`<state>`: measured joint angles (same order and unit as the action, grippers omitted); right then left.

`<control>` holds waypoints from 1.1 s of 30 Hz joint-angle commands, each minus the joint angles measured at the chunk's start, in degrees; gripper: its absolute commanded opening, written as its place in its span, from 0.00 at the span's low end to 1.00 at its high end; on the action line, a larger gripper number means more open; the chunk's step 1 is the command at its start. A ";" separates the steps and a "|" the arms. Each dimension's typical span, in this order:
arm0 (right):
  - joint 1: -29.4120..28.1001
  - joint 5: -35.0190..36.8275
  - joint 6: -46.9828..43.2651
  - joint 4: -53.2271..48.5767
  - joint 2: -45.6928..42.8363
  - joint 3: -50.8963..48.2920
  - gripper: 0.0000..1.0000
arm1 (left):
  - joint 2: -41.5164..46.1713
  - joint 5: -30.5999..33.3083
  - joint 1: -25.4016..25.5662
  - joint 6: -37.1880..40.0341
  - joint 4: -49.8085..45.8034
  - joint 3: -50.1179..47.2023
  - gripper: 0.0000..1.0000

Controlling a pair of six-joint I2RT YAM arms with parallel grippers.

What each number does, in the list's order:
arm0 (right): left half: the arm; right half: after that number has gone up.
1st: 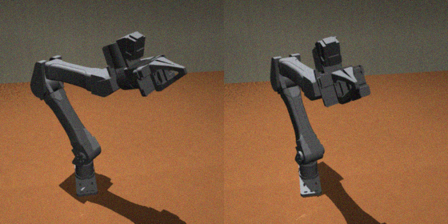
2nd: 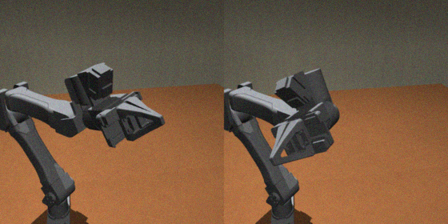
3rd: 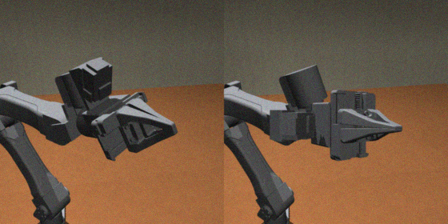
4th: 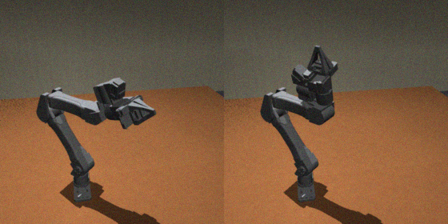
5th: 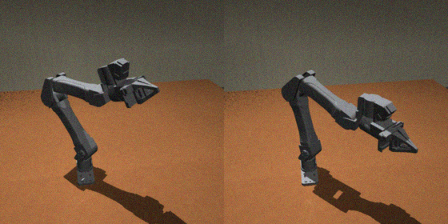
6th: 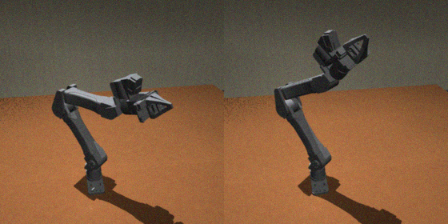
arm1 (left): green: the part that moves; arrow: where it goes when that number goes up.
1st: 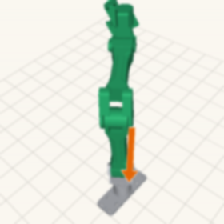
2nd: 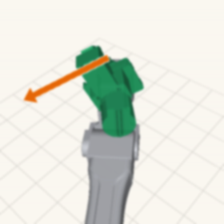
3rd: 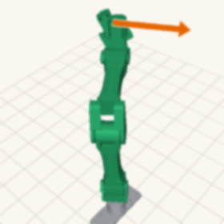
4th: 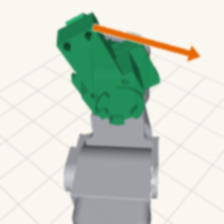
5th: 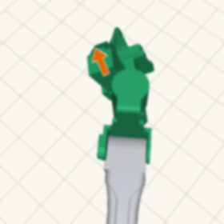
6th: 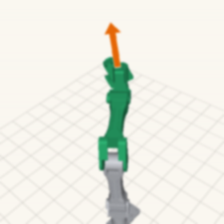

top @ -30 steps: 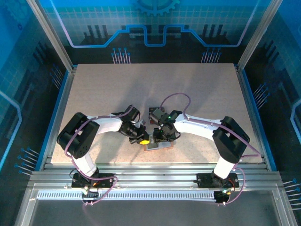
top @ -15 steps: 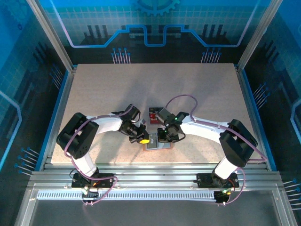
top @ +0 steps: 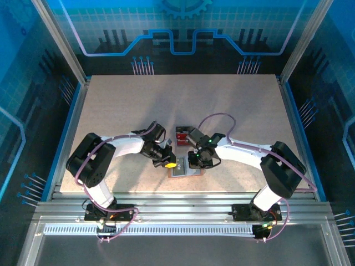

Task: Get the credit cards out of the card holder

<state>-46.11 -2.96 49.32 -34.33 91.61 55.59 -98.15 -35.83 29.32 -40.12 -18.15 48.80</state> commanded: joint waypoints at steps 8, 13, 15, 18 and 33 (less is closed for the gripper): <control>1.37 4.14 -2.48 -6.26 -0.50 0.62 0.19 | 0.66 -0.11 0.11 0.65 -1.80 0.60 0.08; 1.52 7.84 -3.26 -10.36 -2.22 1.67 0.24 | 0.94 -0.03 0.11 0.61 -1.79 0.52 0.08; 1.56 8.89 -3.72 -11.77 -2.64 2.40 0.24 | 1.03 -0.03 0.11 0.57 -1.71 0.42 0.08; 1.57 9.51 -4.30 -13.11 -2.96 3.74 0.25 | 1.28 -0.02 0.16 0.47 -1.79 0.31 0.08; 2.62 -7.92 -5.68 2.89 0.90 4.28 0.25 | 2.60 0.58 1.78 -1.25 -1.10 -0.12 0.08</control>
<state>-44.10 -5.02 44.40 -35.97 89.80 59.70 -97.41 -35.75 30.50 -40.49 -18.13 48.80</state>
